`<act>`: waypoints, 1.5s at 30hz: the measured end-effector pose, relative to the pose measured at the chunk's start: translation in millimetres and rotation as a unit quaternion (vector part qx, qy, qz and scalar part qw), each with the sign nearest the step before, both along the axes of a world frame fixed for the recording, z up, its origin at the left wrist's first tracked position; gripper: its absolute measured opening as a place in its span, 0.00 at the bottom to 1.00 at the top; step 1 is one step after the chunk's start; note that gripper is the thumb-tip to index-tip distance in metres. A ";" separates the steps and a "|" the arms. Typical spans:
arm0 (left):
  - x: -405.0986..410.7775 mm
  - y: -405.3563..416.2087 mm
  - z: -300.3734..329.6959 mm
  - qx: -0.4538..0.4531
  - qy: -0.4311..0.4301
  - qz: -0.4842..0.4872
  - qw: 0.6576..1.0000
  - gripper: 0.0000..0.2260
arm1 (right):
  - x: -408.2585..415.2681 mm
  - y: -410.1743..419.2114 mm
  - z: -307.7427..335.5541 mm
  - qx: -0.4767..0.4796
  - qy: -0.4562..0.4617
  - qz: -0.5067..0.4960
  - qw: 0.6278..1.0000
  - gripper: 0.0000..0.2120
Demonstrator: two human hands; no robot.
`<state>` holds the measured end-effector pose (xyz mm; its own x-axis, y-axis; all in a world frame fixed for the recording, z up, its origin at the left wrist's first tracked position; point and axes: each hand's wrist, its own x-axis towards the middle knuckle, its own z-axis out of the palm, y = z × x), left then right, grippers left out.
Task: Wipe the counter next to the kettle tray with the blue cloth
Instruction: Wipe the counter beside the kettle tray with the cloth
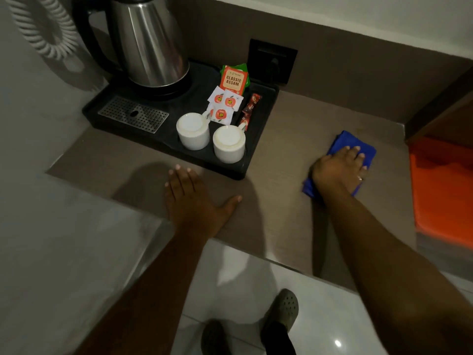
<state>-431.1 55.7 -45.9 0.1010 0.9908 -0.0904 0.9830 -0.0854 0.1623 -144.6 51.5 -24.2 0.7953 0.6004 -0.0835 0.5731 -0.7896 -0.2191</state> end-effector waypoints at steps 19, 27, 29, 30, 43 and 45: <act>-1.0 0.0 1.2 0.002 0.020 -0.009 1.000 0.60 | 15.3 -152.6 -6.4 0.013 -0.036 0.000 0.999 0.28; -0.2 0.0 -1.0 0.012 0.018 -0.003 1.000 0.60 | -126.3 -76.2 -9.1 0.028 0.012 0.115 0.993 0.30; -1.1 -0.1 -2.9 0.013 0.015 -0.004 1.000 0.61 | -139.2 -77.6 -9.0 0.031 0.015 0.219 0.975 0.30; -1.0 -0.6 -4.1 0.013 0.012 -0.007 1.000 0.61 | -137.8 -84.6 -8.3 0.030 0.001 0.271 0.962 0.29; -2.4 -1.5 -4.5 0.039 -0.021 -0.019 0.999 0.59 | -12.4 -200.8 -8.4 0.022 -0.033 0.035 0.999 0.29; -3.1 -0.9 -3.9 0.041 -0.018 -0.018 0.999 0.59 | -39.1 -186.1 -7.0 0.030 -0.005 -0.079 0.996 0.29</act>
